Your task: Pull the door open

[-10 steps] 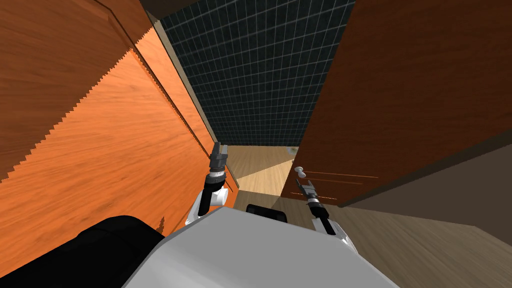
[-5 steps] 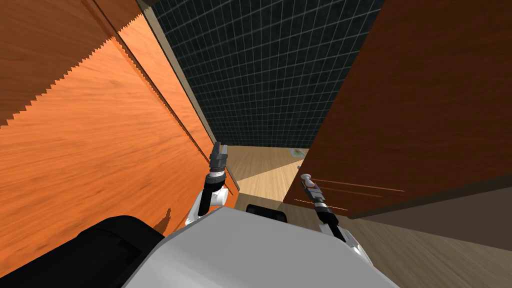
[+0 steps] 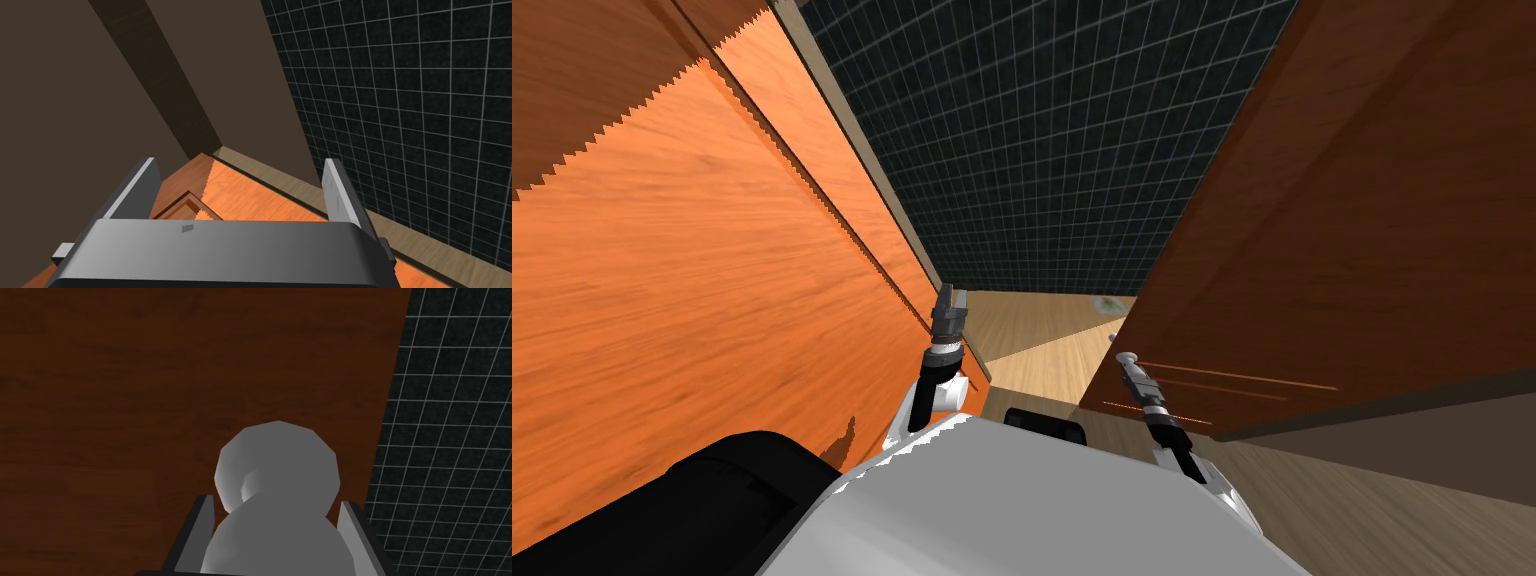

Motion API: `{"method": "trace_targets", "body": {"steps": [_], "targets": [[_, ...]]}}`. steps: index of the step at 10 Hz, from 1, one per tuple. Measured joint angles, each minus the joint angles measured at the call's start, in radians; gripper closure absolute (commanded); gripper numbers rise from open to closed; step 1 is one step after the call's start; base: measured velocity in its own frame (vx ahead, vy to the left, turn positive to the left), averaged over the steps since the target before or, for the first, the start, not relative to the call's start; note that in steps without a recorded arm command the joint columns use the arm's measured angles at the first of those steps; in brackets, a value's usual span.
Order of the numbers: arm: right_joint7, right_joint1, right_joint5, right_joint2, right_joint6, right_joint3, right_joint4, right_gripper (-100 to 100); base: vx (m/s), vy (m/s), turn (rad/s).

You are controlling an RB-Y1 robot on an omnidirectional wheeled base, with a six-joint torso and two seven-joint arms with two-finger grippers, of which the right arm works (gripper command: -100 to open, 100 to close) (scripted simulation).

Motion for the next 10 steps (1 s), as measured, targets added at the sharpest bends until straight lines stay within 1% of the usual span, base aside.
{"method": "trace_targets", "body": {"steps": [3,5,10], "targets": [[-0.001,0.001,0.000,0.000,0.001,0.001,0.001,100,-0.011,-0.005,0.019],[-0.037,-0.002,-0.018,-0.004,0.002,0.007,0.005,100,-0.054,-0.022,0.059],[-0.123,-0.001,-0.054,-0.006,0.007,0.026,-0.001,100,-0.040,-0.017,0.039]]}}
